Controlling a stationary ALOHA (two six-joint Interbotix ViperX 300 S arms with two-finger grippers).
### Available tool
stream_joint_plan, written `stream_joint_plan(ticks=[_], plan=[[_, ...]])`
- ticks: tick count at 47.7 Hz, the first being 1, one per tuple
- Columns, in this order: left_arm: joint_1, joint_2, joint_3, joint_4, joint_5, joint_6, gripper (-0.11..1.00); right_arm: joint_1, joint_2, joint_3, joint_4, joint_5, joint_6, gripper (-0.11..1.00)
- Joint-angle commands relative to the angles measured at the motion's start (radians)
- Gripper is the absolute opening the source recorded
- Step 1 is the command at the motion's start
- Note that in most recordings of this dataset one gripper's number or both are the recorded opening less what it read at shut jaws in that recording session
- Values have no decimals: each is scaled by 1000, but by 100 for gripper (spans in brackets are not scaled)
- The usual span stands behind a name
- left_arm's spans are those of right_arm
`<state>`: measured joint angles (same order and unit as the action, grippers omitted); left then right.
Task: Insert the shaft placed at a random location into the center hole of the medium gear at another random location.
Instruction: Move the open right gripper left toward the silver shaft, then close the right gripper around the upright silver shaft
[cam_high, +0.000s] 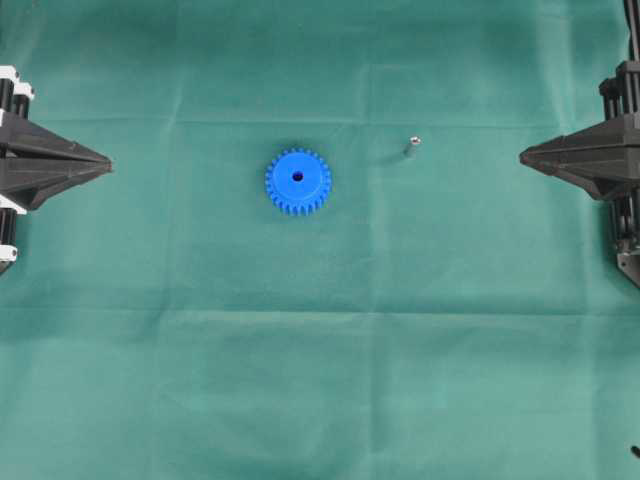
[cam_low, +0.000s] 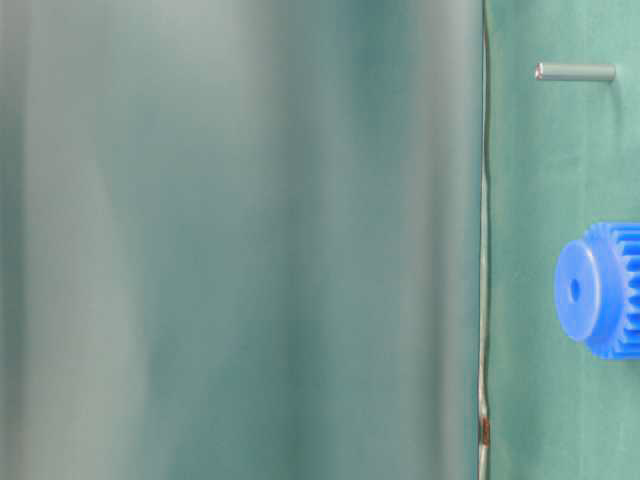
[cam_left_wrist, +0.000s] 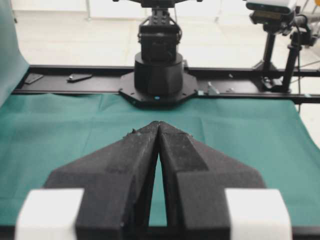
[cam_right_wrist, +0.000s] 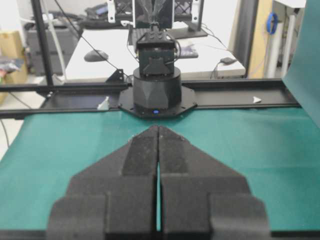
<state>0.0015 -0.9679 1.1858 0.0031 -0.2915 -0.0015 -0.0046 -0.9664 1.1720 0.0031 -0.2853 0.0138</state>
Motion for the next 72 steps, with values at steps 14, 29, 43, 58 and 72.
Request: stream_joint_plan(ticks=[14, 29, 43, 58, 72], plan=[[0, 15, -35, 12, 2, -3, 2, -64, 54, -17, 20, 25, -9, 0], [0, 12, -35, 14, 5, 2, 2, -143, 190, -3, 21, 23, -9, 1], [2, 14, -35, 14, 17, 3, 2, -201, 448, -12, 20, -72, -18, 71], [0, 12, -34, 14, 23, 3, 2, -244, 707, -6, 21, -259, -20, 82], [2, 12, -32, 14, 25, 3, 2, -287, 900, -18, 26, -362, -20, 82]])
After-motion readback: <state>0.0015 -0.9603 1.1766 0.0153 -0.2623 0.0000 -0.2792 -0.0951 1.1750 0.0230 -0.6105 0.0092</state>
